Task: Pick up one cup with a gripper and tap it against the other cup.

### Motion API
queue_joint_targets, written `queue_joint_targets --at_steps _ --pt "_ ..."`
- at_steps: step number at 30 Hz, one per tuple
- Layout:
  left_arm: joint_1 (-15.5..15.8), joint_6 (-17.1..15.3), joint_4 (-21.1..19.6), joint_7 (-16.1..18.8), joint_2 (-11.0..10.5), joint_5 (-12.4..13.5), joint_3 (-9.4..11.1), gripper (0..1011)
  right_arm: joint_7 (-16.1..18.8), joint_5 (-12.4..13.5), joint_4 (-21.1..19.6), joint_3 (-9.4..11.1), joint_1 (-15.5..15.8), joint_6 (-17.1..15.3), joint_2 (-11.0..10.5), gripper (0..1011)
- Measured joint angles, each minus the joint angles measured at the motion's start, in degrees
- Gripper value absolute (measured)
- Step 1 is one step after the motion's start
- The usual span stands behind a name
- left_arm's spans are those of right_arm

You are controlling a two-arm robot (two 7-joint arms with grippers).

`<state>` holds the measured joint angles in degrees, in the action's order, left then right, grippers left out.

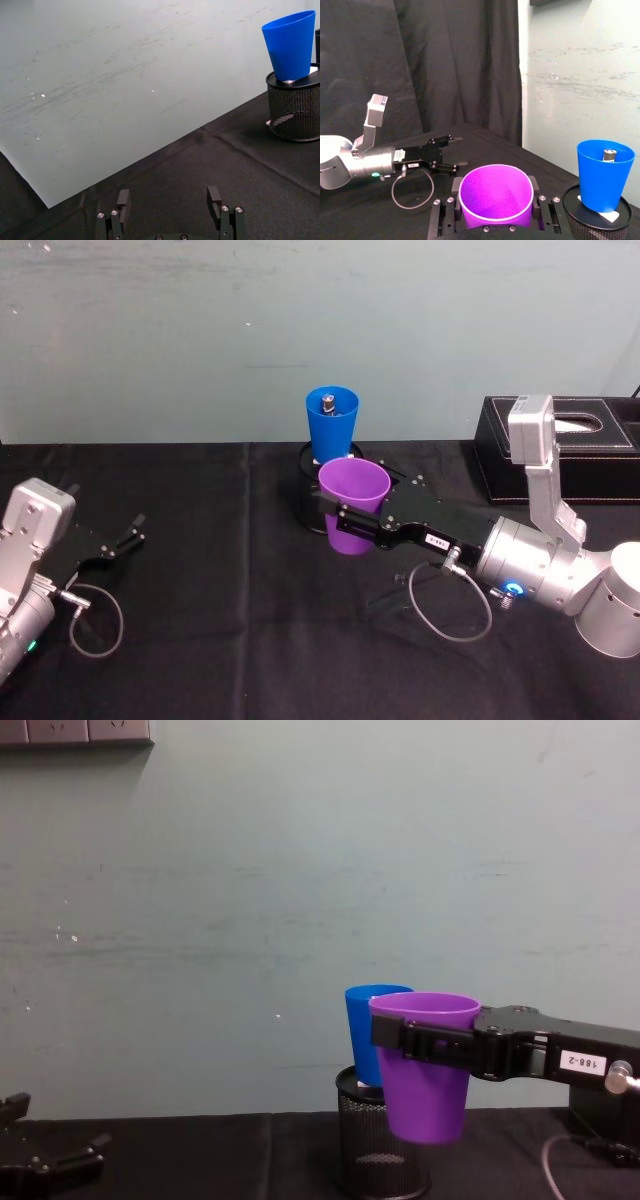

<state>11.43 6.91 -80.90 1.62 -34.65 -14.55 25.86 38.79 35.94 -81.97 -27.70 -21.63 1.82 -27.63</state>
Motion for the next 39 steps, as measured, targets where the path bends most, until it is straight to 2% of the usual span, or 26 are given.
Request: queue_joint_targets --at_steps 39 --pt "0.0 0.0 0.0 0.0 0.0 0.0 0.0 1000 0.0 0.0 0.0 0.0 0.0 0.0 0.0 754"
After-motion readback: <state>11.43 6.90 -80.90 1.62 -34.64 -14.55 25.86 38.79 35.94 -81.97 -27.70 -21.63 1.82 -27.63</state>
